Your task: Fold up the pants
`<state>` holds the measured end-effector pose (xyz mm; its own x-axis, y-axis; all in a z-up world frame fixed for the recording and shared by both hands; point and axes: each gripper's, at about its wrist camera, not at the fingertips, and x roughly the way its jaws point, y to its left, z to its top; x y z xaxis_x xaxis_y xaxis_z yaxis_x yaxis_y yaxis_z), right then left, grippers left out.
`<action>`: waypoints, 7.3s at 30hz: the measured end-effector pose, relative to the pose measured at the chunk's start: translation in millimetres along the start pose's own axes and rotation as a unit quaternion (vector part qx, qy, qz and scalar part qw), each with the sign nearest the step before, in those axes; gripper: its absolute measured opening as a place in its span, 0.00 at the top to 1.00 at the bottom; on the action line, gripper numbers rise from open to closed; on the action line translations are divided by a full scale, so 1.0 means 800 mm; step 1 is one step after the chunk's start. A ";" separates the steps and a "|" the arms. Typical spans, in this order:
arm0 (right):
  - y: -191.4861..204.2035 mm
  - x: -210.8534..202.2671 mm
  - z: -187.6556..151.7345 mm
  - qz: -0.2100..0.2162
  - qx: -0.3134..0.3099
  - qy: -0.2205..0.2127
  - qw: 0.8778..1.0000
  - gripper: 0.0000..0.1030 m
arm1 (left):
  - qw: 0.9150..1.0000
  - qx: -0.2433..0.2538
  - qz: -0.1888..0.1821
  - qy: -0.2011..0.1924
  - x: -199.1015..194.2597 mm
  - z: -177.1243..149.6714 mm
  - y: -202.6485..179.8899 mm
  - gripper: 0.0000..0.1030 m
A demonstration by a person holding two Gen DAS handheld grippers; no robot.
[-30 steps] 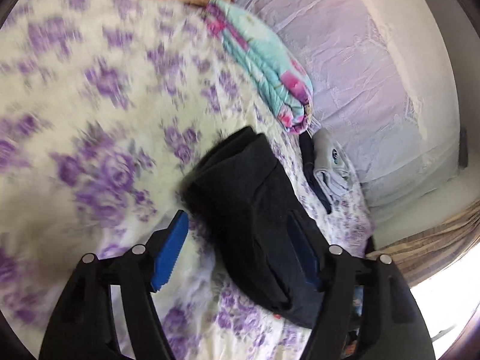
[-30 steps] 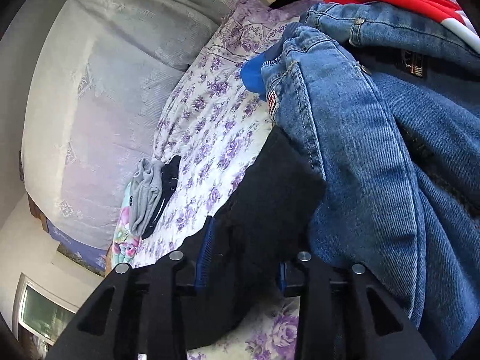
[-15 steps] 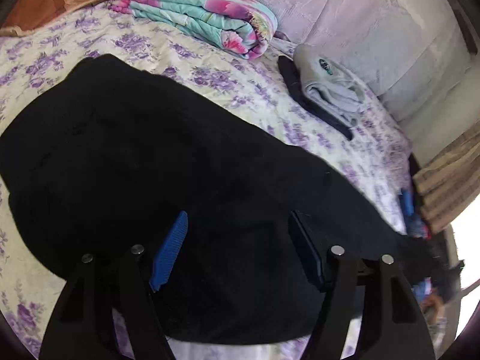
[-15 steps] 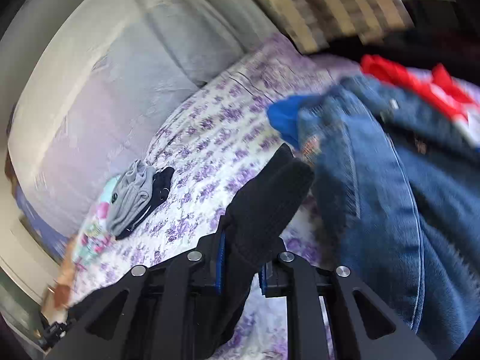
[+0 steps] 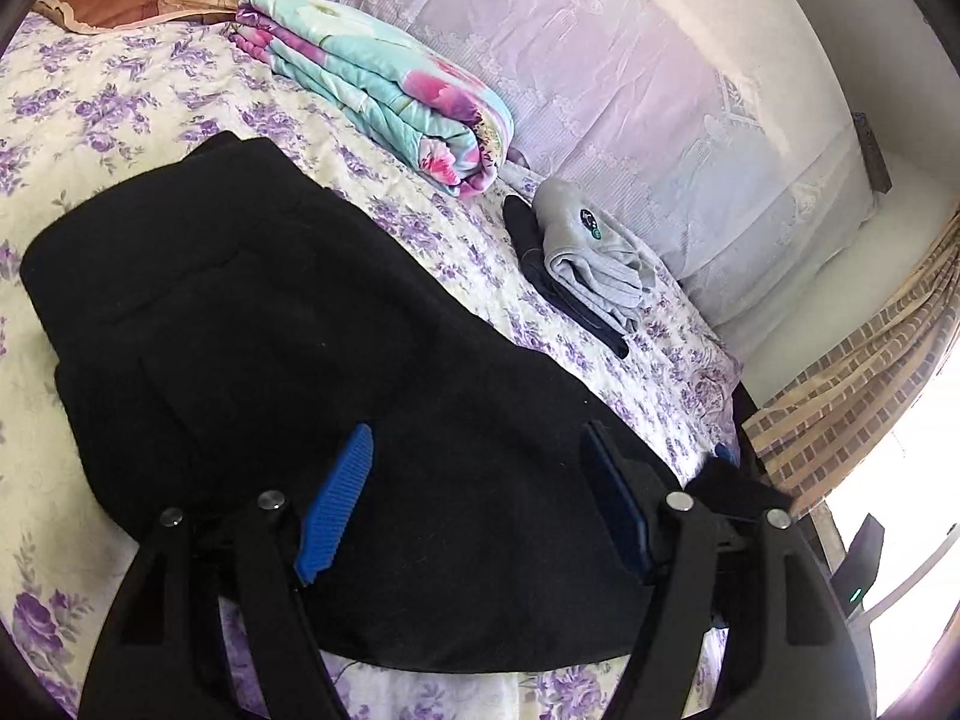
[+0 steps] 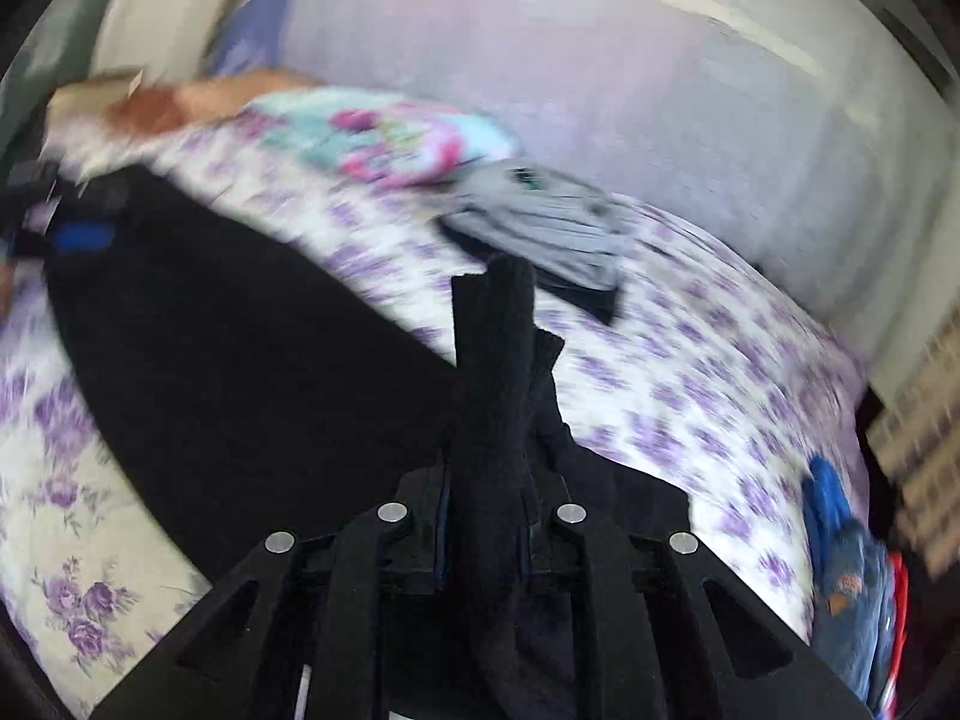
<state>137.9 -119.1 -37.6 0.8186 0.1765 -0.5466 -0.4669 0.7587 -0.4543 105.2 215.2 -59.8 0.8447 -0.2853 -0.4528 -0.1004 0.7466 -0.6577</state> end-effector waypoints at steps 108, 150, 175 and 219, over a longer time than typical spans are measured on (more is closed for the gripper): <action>-0.236 -0.035 -0.238 0.050 0.557 -0.023 0.829 0.04 | 0.902 0.414 0.007 0.122 0.185 -0.247 -0.402 0.68; -0.198 0.061 -0.053 0.246 0.457 0.009 0.855 0.45 | 0.974 0.190 0.065 0.107 0.097 -0.111 -0.203 0.20; -0.163 -0.080 -0.165 0.095 0.393 -0.007 0.915 0.13 | 0.972 0.167 0.130 0.102 0.048 -0.119 -0.157 0.10; -0.077 -0.171 -0.122 0.041 0.354 -0.059 0.933 0.04 | 0.950 0.252 0.169 0.073 -0.036 -0.175 -0.232 0.05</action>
<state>22.0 -251.6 -3.6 0.8399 0.2888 -0.4596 -0.2264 0.9559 0.1869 25.7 0.6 -8.6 0.7237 -0.0310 -0.6895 -0.0581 0.9927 -0.1055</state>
